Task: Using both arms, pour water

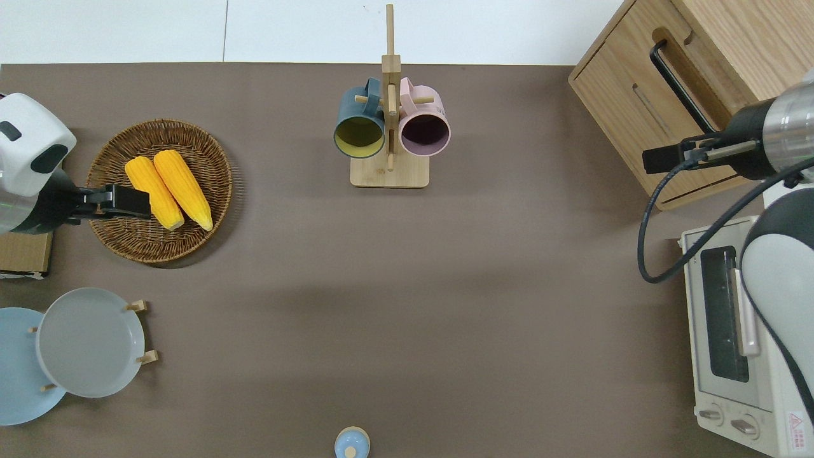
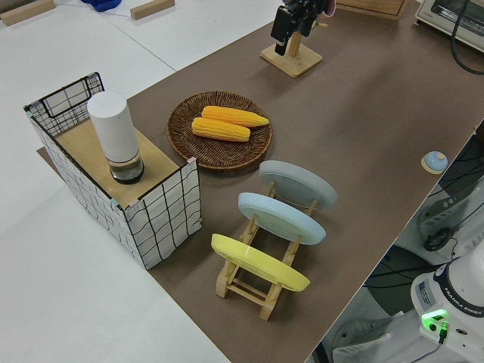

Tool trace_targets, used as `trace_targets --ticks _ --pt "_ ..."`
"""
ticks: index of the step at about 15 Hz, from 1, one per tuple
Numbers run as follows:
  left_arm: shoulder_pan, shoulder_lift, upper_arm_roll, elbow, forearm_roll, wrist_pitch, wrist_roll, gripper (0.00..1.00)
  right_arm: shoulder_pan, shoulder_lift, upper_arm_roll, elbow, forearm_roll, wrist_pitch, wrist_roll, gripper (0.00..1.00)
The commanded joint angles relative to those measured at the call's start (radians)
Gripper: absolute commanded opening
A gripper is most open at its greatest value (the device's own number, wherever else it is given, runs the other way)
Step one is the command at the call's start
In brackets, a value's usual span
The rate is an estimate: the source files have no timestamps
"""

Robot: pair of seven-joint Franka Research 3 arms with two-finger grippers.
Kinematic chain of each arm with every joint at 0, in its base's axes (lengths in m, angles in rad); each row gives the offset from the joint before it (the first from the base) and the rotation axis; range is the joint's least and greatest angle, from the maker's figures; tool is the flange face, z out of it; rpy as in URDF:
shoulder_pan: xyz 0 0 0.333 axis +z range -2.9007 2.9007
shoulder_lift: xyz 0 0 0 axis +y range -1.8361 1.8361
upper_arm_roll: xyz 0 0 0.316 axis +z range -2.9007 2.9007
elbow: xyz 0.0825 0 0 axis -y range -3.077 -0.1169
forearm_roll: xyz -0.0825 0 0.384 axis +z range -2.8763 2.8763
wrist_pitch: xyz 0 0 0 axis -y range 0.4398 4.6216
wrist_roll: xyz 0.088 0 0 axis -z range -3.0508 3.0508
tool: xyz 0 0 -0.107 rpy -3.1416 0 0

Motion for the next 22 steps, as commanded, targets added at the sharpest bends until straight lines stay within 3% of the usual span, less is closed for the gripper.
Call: trace_targets --ticks 1,8,11,14,18,22 --pt "0.013 -0.012 0.004 0.006 -0.001 -0.013 0.001 1.0 -0.016 -0.009 0.008 0.007 0.014 0.004 -0.01 0.99" --pt "0.044 -0.011 0.022 0.007 -0.001 -0.015 0.058 1.0 -0.006 -0.014 0.014 0.007 0.014 -0.014 -0.013 0.99" --pt "0.098 -0.006 0.067 0.008 0.0 -0.015 0.183 1.0 -0.003 -0.012 0.015 -0.004 0.084 -0.042 -0.012 0.99" --pt "0.17 0.003 0.105 0.028 -0.01 -0.002 0.312 1.0 0.01 0.004 0.017 -0.039 0.103 -0.04 -0.01 0.99" --pt "0.291 0.034 0.111 0.051 -0.024 0.01 0.414 1.0 0.095 0.073 0.017 -0.065 0.104 -0.016 0.011 0.99" --pt "0.421 0.079 0.11 0.111 -0.09 0.021 0.617 1.0 0.197 0.164 0.017 -0.068 0.104 0.131 0.117 0.99"
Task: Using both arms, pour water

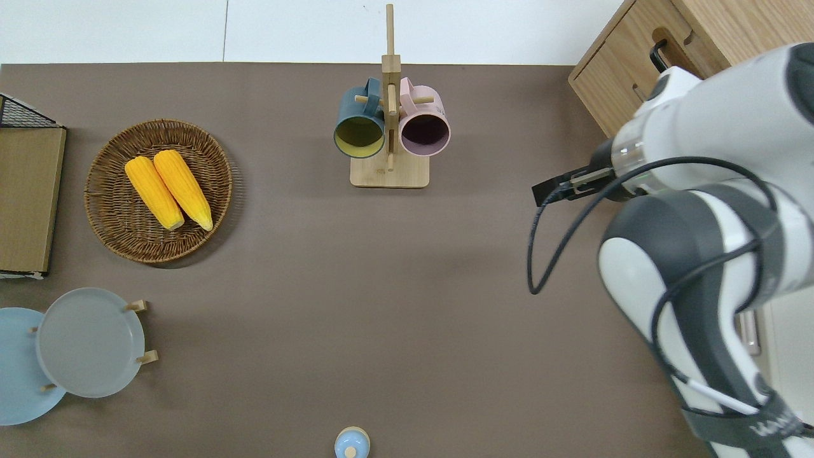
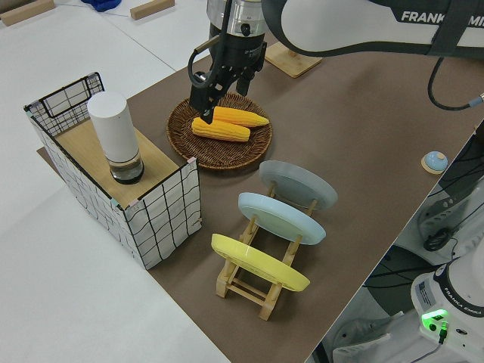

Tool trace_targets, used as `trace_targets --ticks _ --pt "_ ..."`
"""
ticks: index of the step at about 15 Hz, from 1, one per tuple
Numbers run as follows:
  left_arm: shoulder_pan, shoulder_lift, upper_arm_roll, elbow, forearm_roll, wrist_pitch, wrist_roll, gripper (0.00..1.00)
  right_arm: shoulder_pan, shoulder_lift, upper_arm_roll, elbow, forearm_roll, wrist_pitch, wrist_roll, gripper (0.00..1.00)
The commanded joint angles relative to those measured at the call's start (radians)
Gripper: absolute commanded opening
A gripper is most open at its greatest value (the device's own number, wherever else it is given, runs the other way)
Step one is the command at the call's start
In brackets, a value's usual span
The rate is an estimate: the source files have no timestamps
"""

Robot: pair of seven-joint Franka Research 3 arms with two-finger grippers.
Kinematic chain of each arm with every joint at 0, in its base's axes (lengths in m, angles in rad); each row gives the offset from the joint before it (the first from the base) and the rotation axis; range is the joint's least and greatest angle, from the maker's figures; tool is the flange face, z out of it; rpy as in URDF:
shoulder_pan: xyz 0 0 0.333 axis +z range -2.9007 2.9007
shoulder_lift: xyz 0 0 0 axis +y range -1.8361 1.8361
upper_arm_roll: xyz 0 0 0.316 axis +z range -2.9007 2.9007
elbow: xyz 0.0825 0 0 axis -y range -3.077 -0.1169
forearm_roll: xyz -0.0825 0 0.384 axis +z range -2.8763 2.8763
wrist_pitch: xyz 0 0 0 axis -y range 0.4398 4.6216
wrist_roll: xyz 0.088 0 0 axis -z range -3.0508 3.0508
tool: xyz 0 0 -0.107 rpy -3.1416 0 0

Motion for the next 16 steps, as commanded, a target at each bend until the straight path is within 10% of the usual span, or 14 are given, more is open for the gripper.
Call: trace_targets --ticks 1,7,16 --pt "0.09 0.057 -0.008 0.072 -0.049 0.002 0.18 1.0 0.076 0.088 -0.002 -0.001 0.011 0.12 0.086 0.99" --pt "0.205 0.125 0.0 0.099 -0.086 0.086 0.368 1.0 0.168 0.221 -0.004 0.002 -0.013 0.36 0.144 0.99" --pt "0.231 0.188 -0.009 0.078 -0.368 0.375 0.411 1.0 0.171 0.268 -0.004 0.017 -0.251 0.563 0.134 0.985"
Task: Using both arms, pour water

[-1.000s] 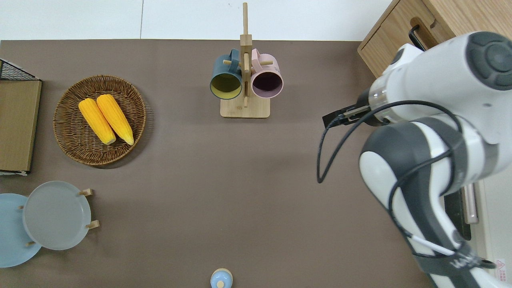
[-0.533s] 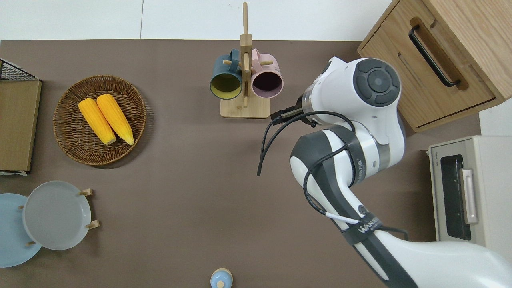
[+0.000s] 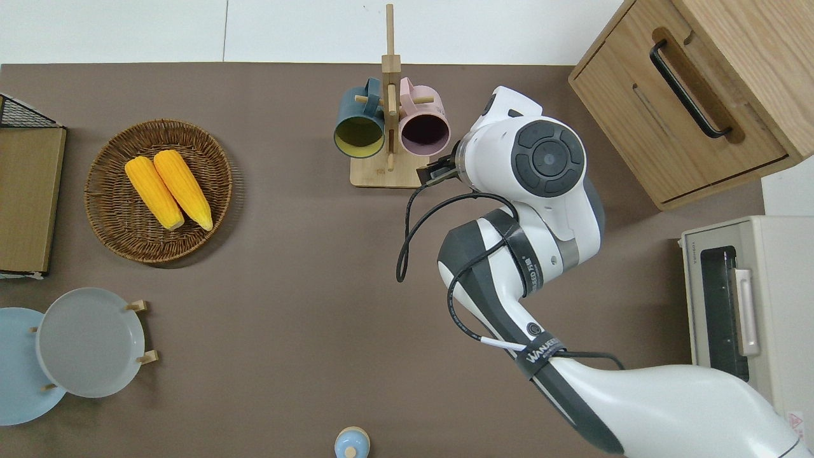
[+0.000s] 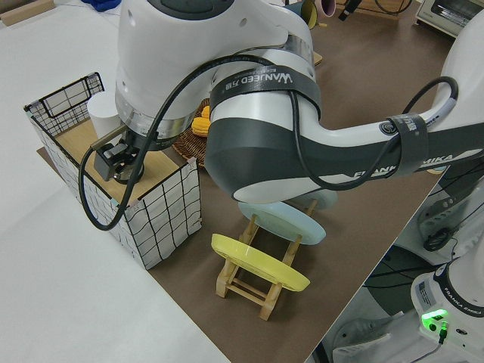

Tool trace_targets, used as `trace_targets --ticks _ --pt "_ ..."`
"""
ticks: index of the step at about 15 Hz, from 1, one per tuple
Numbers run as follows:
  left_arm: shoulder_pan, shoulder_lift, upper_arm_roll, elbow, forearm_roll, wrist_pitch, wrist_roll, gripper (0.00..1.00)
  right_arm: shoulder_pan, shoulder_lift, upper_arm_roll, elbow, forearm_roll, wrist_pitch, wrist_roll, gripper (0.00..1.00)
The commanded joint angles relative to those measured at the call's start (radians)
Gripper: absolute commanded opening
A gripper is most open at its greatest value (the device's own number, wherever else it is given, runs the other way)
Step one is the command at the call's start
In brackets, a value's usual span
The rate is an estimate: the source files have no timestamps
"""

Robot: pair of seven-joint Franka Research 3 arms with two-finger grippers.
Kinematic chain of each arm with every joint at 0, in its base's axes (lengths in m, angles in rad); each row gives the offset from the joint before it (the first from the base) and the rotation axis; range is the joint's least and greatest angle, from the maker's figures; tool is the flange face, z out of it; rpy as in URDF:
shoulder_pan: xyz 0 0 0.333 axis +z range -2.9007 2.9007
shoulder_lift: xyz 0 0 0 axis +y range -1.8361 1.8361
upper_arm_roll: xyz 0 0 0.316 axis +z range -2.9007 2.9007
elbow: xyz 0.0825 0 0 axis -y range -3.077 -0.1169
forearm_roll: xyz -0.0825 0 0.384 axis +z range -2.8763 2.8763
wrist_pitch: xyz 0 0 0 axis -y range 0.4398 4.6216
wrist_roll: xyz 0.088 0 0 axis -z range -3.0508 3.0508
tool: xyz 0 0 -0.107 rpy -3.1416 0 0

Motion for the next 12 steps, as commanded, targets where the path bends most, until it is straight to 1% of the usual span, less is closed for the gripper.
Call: trace_targets --ticks 1,2,4,5,6,7,9,10,12 --pt "-0.002 0.041 -0.015 0.005 -0.123 0.106 0.016 1.0 -0.005 0.031 0.004 0.02 -0.092 0.088 0.004 0.985" --pt "-0.005 0.052 -0.02 0.004 -0.14 0.132 0.013 1.0 -0.006 0.036 0.004 0.03 -0.098 0.105 0.004 0.983" --pt "-0.02 0.064 -0.025 -0.001 -0.175 0.172 0.012 1.0 -0.005 0.048 0.004 0.049 -0.1 0.111 0.004 0.979" --pt "-0.02 0.067 -0.028 -0.001 -0.184 0.185 0.012 1.0 -0.005 0.05 0.004 0.049 -0.101 0.113 0.004 0.965" --pt "-0.02 0.07 -0.031 -0.005 -0.189 0.192 0.013 1.0 -0.006 0.05 0.004 0.049 -0.101 0.113 0.004 0.917" --pt "-0.02 0.07 -0.035 -0.01 -0.19 0.198 0.016 1.0 -0.008 0.051 0.004 0.05 -0.103 0.121 0.001 0.848" --pt "-0.02 0.07 -0.043 -0.041 -0.192 0.217 0.023 1.0 -0.009 0.056 0.004 0.05 -0.113 0.165 0.0 0.731" --pt "-0.022 0.069 -0.043 -0.062 -0.192 0.246 0.039 1.0 -0.011 0.059 0.004 0.052 -0.129 0.171 0.001 0.662" --pt "-0.019 0.064 -0.057 -0.111 -0.195 0.319 0.107 1.0 -0.014 0.069 0.004 0.069 -0.146 0.177 0.0 0.546"
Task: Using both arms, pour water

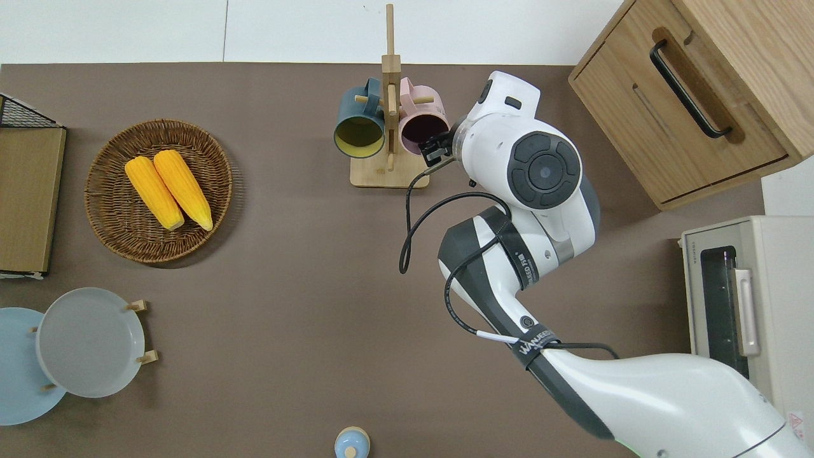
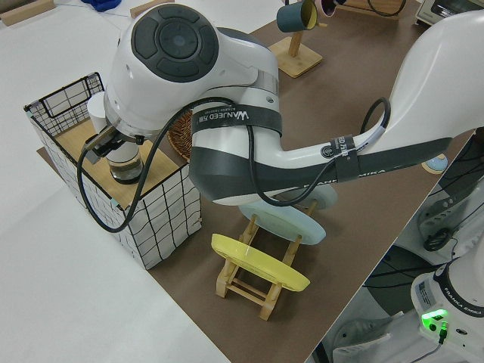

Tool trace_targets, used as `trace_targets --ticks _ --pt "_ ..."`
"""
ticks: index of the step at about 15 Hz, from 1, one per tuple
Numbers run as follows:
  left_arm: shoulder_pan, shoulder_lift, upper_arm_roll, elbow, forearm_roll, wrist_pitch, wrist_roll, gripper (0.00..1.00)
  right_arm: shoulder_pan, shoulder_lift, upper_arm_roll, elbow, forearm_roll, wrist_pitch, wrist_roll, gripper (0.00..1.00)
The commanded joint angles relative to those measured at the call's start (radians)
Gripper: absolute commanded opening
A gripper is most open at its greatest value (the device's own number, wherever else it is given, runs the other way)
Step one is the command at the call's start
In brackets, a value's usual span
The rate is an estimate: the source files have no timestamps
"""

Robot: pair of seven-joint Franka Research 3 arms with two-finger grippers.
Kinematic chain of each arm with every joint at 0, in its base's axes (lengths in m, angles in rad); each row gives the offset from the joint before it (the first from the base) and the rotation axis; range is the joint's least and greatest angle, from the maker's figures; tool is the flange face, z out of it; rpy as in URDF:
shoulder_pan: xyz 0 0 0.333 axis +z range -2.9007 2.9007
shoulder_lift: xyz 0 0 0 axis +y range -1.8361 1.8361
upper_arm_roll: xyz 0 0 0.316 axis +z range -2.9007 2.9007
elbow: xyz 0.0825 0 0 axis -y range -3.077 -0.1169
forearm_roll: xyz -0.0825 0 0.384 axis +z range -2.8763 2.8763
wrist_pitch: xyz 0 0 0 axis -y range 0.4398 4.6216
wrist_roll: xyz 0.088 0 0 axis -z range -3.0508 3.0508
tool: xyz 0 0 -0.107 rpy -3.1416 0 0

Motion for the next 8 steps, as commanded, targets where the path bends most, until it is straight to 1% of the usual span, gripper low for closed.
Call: trace_targets --ticks 1,3,5,8 --pt "-0.007 -0.012 -0.009 -0.088 -0.031 0.123 0.099 1.0 -0.013 0.033 0.007 0.041 -0.042 0.028 0.002 0.498" --pt "-0.007 -0.01 -0.011 -0.088 -0.034 0.137 0.1 1.0 -0.013 0.039 0.007 0.046 -0.043 0.052 0.0 0.394" --pt "-0.009 -0.009 -0.012 -0.088 -0.034 0.149 0.1 1.0 -0.013 0.045 0.007 0.056 -0.056 0.058 0.0 0.372" --pt "-0.007 -0.009 -0.023 -0.088 -0.034 0.163 0.12 1.0 -0.013 0.05 0.007 0.063 -0.057 0.064 0.0 0.247"
